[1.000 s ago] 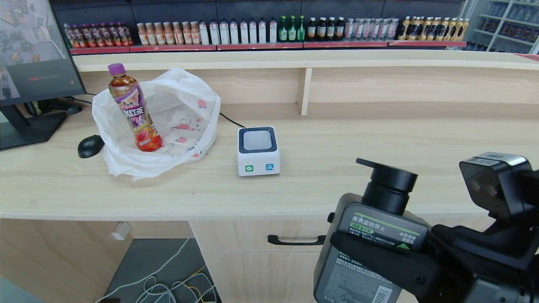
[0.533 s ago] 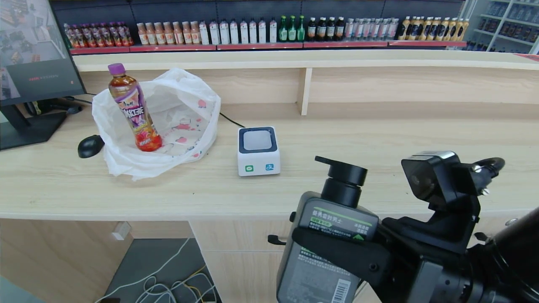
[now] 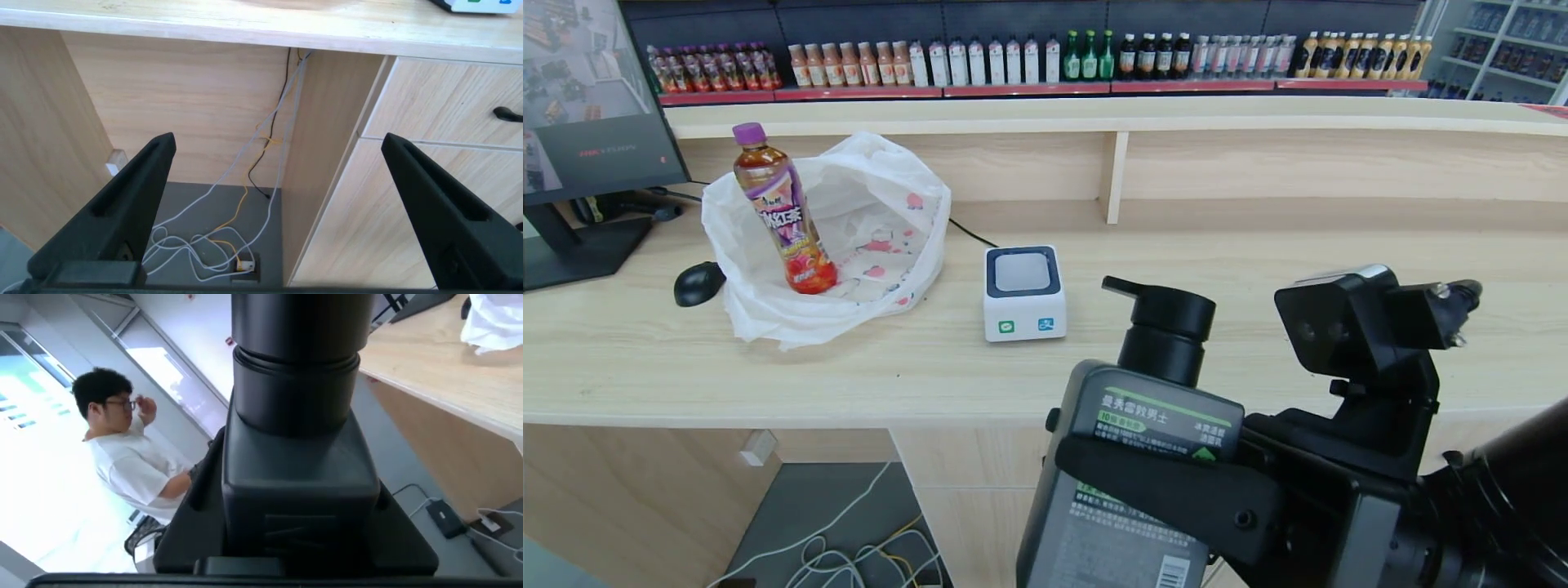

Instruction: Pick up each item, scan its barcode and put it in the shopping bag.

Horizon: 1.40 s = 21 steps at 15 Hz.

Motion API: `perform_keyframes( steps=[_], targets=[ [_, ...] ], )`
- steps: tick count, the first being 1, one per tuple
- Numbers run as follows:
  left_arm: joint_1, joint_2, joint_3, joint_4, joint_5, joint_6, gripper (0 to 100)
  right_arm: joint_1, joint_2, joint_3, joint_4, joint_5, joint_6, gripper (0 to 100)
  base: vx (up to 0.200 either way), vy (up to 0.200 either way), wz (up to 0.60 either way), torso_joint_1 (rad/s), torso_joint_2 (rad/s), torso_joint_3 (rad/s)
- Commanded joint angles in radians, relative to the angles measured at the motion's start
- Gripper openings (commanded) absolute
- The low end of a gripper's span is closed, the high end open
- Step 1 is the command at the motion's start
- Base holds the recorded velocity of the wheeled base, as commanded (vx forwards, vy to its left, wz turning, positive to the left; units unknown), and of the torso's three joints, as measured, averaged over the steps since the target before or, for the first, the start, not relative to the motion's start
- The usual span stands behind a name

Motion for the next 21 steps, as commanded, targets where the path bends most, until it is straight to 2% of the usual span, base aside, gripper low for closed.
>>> perform_keyframes(
  steps=[1,10,14,19,21],
  targets=[
    [0.000,0.000,0.000,0.000,0.000,0.000,100,0.003,-0.014,-0.002,-0.001,0.000,0.004,0,0.000,0.000,0.00,0.000,0.00,0.000],
    [-0.002,0.000,0.000,0.000,0.000,0.000,100,0.017,-0.003,-0.014,-0.001,-0.006,0.053,0,0.000,0.000,0.00,0.000,0.00,0.000],
    [0.000,0.000,0.000,0.000,0.000,0.000,100,0.012,0.002,-0.091,-0.001,-0.008,0.074,0,0.000,0.000,0.00,0.000,0.00,0.000],
    [0.000,0.000,0.000,0.000,0.000,0.000,100,-0.071,0.025,-0.112,-0.001,-0.009,0.065,0,0.000,0.000,0.00,0.000,0.00,0.000],
    [0.000,0.000,0.000,0.000,0.000,0.000,100,-0.075,0.020,-0.100,-0.001,-0.055,0.064,0,0.000,0.000,0.00,0.000,0.00,0.000]
  ],
)
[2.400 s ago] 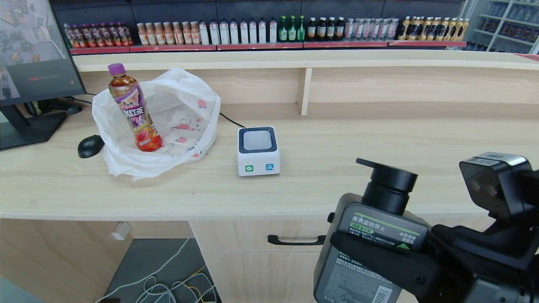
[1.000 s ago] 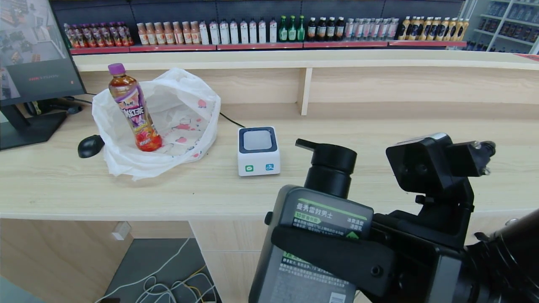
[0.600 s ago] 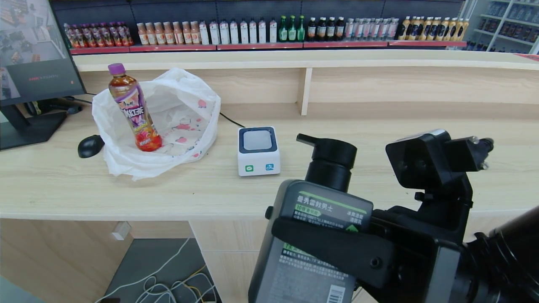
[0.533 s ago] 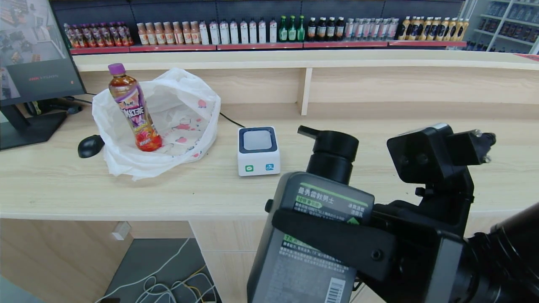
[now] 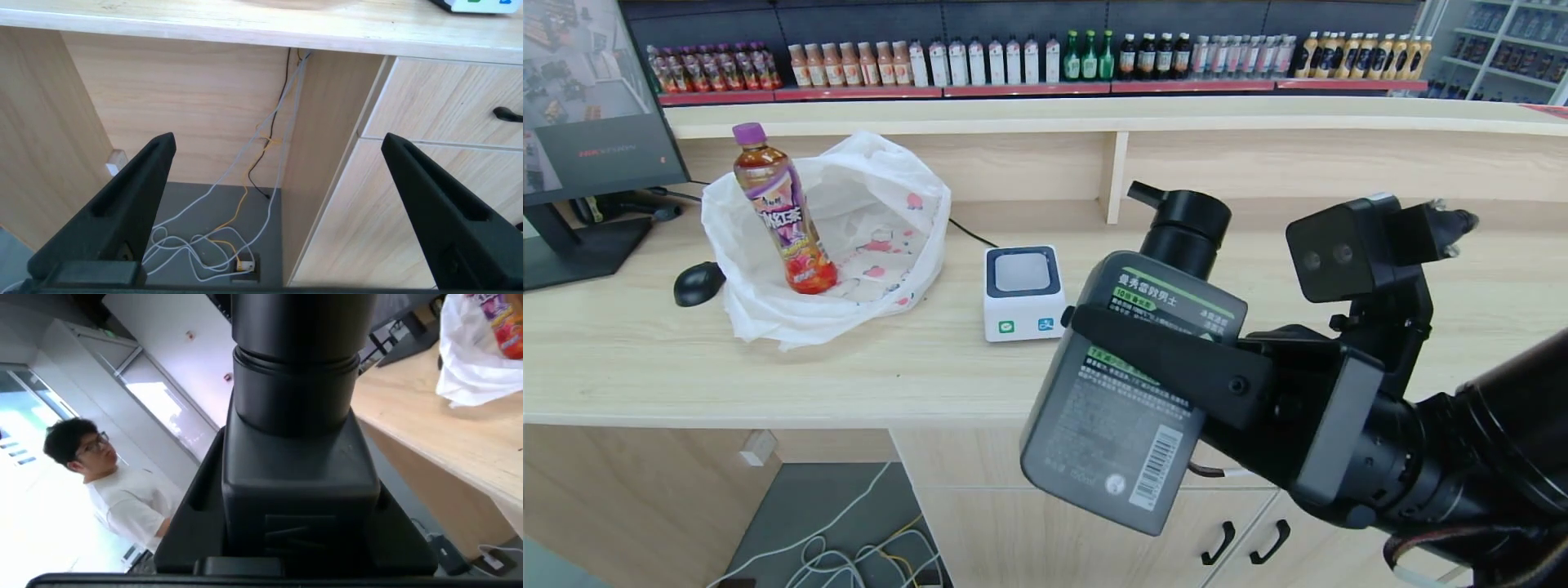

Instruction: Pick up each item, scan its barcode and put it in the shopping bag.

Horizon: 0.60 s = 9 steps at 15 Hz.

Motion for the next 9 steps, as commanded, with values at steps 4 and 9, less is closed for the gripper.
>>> perform_keyframes(
  steps=[4,9],
  targets=[
    [0.000,0.000,0.000,0.000,0.000,0.000,100,-0.005,0.001,-0.025,-0.002,-0.075,-0.029,0,0.000,0.000,0.00,0.000,0.00,0.000],
    [0.000,0.000,0.000,0.000,0.000,0.000,100,-0.030,-0.052,0.013,0.058,-0.091,-0.184,0,0.000,0.000,0.00,0.000,0.00,0.000]
  ],
)
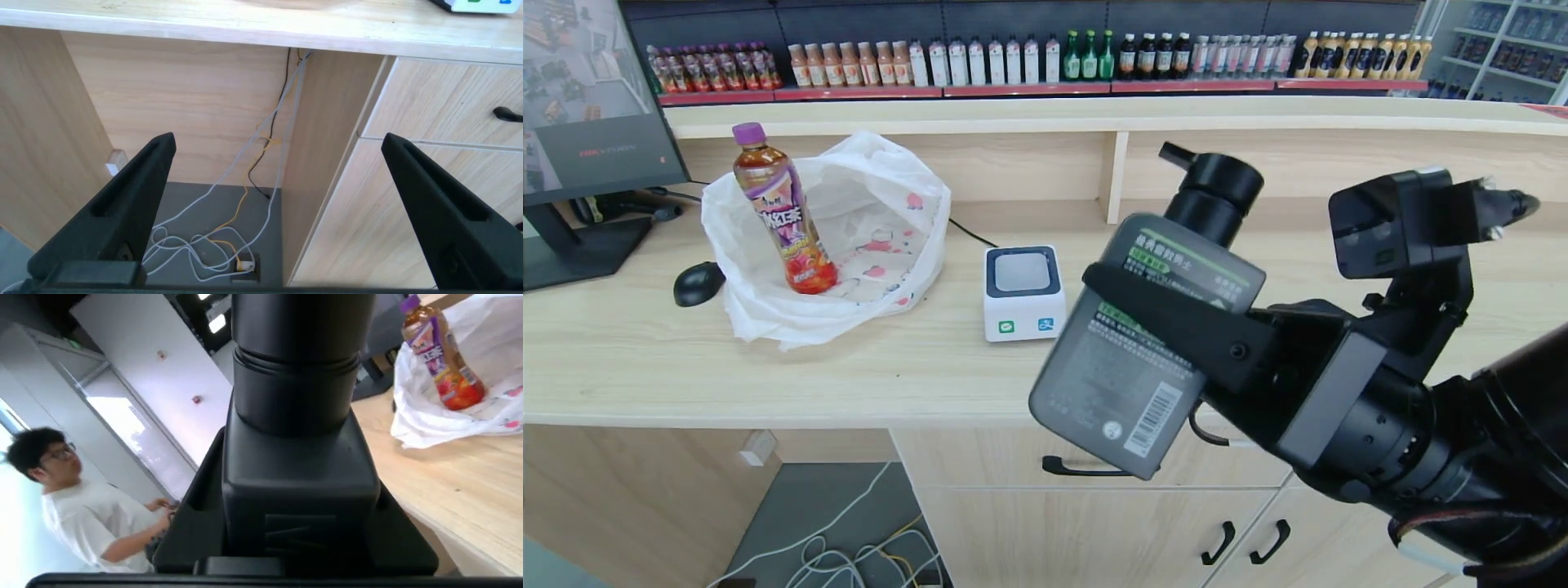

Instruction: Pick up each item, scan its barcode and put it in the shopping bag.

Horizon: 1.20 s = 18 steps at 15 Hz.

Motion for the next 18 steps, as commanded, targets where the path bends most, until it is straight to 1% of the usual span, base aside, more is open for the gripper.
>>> perform_keyframes(
  steps=[1,3,4,5,6,7,9,11,12,13,15,17,18],
  targets=[
    [0.000,0.000,0.000,0.000,0.000,0.000,100,-0.030,-0.045,0.058,0.029,-0.005,-0.066,0,0.000,0.000,0.00,0.000,0.00,0.000],
    [0.000,0.000,0.000,0.000,0.000,0.000,100,-0.059,-0.083,0.102,0.057,-0.008,-0.150,0,0.000,0.000,0.00,0.000,0.00,0.000],
    [0.000,0.000,0.000,0.000,0.000,0.000,100,-0.090,-0.112,0.112,0.112,-0.021,-0.238,0,0.000,0.000,0.00,0.000,0.00,0.000],
    [0.000,0.000,0.000,0.000,0.000,0.000,100,-0.104,-0.143,0.112,0.174,-0.054,-0.310,0,0.000,0.000,0.00,0.000,0.00,0.000],
    [0.000,0.000,0.000,0.000,0.000,0.000,100,-0.104,-0.175,0.101,0.221,-0.088,-0.342,0,0.000,0.000,0.00,0.000,0.00,0.000],
    [0.000,0.000,0.000,0.000,0.000,0.000,100,-0.101,-0.209,0.096,0.269,-0.137,-0.374,0,0.000,0.000,0.00,0.000,0.00,0.000],
    [0.000,0.000,0.000,0.000,0.000,0.000,100,-0.098,-0.257,0.092,0.325,-0.254,-0.500,0,0.000,0.000,0.00,0.000,0.00,0.000],
    [-0.001,0.000,0.000,0.000,0.000,0.000,100,-0.076,-0.267,0.076,0.333,-0.383,-0.630,0,0.000,0.000,0.00,0.000,0.00,0.000],
    [0.000,0.000,0.000,0.000,0.000,0.000,100,-0.055,-0.277,0.084,0.333,-0.441,-0.672,0,0.000,0.000,0.00,0.000,0.00,0.000],
    [0.000,0.000,0.000,0.000,0.000,0.000,100,-0.015,-0.284,0.089,0.333,-0.504,-0.695,0,0.000,0.000,0.00,0.000,0.00,0.000],
    [-0.001,0.000,0.000,0.000,0.000,0.003,100,0.051,-0.290,0.087,0.332,-0.582,-0.695,0,0.000,0.000,0.00,0.000,0.00,0.000],
    [-0.001,0.000,0.000,0.000,0.000,0.001,100,0.056,-0.297,0.092,0.330,-0.633,-0.699,0,0.000,0.000,0.00,0.000,0.00,0.000],
    [-0.001,0.000,0.000,0.000,0.000,0.001,100,0.054,-0.298,0.082,0.330,-0.674,-0.701,0,0.000,0.000,0.00,0.000,0.00,0.000]
  ],
)
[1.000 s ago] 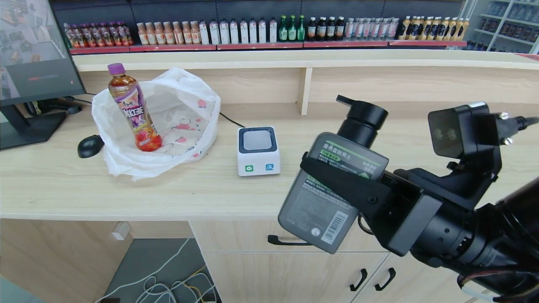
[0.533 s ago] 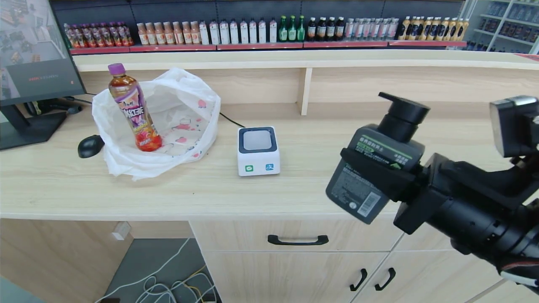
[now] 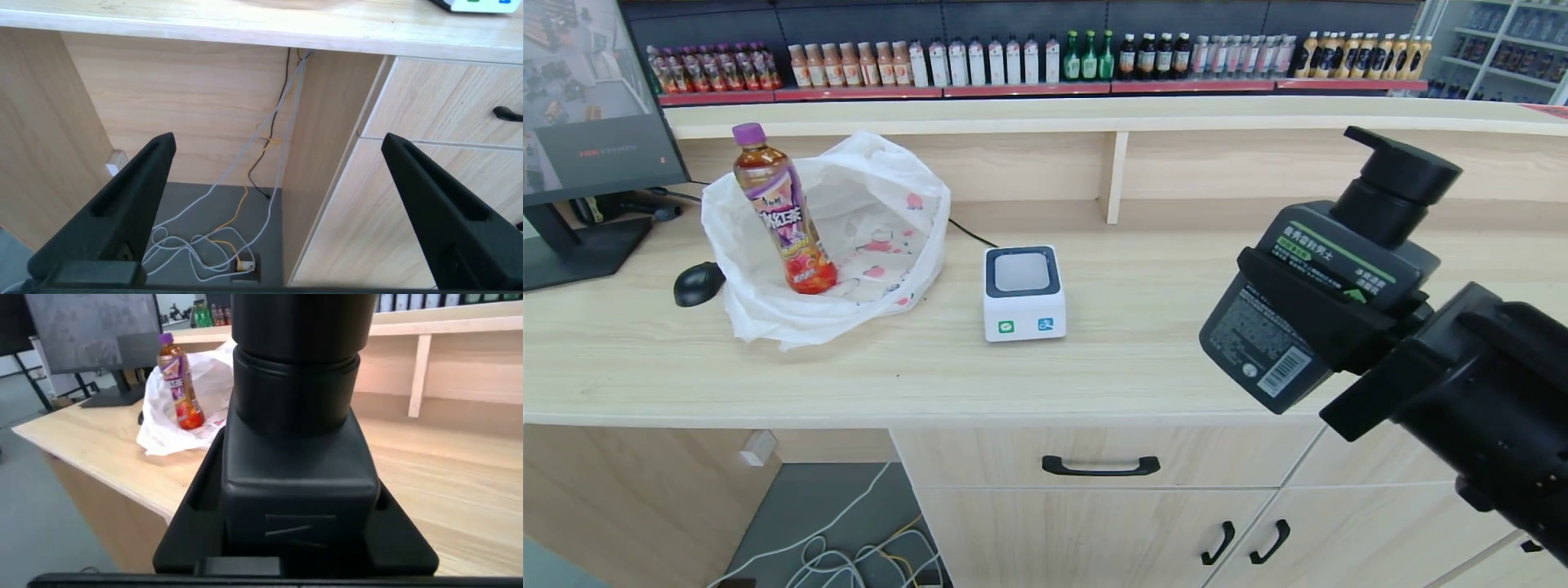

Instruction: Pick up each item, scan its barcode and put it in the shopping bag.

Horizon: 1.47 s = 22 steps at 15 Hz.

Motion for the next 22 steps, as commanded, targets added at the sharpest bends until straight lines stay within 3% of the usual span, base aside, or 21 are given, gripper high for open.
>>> perform_keyframes(
  steps=[1,4,8,13,19,22],
  targets=[
    [0.000,0.000,0.000,0.000,0.000,0.000,100,0.005,-0.010,-0.011,0.000,-0.037,-0.003,0,0.000,0.000,0.00,0.000,0.00,0.000],
    [0.001,0.000,0.000,0.000,0.000,0.000,100,0.002,-0.014,-0.001,-0.001,-0.057,0.000,0,0.000,0.000,0.00,0.000,0.00,0.000],
    [0.001,0.000,0.000,0.000,0.000,0.000,100,-0.178,0.026,-0.017,-0.029,-0.050,0.007,0,-0.150,0.000,0.00,0.003,0.00,0.002],
    [0.000,0.000,0.000,0.000,0.000,0.001,100,-0.239,0.016,-0.011,-0.033,0.042,0.002,0,0.000,0.000,0.00,0.000,0.00,0.000],
    [0.000,0.000,0.000,0.000,0.000,-0.006,100,-0.293,0.006,0.006,-0.062,0.030,-0.009,0,0.000,0.200,0.00,0.015,0.01,0.000],
    [0.001,0.000,0.000,0.000,0.000,-0.005,100,-0.293,0.006,0.012,-0.062,0.028,-0.082,0,0.000,0.200,0.00,-0.005,0.00,0.001]
  ],
)
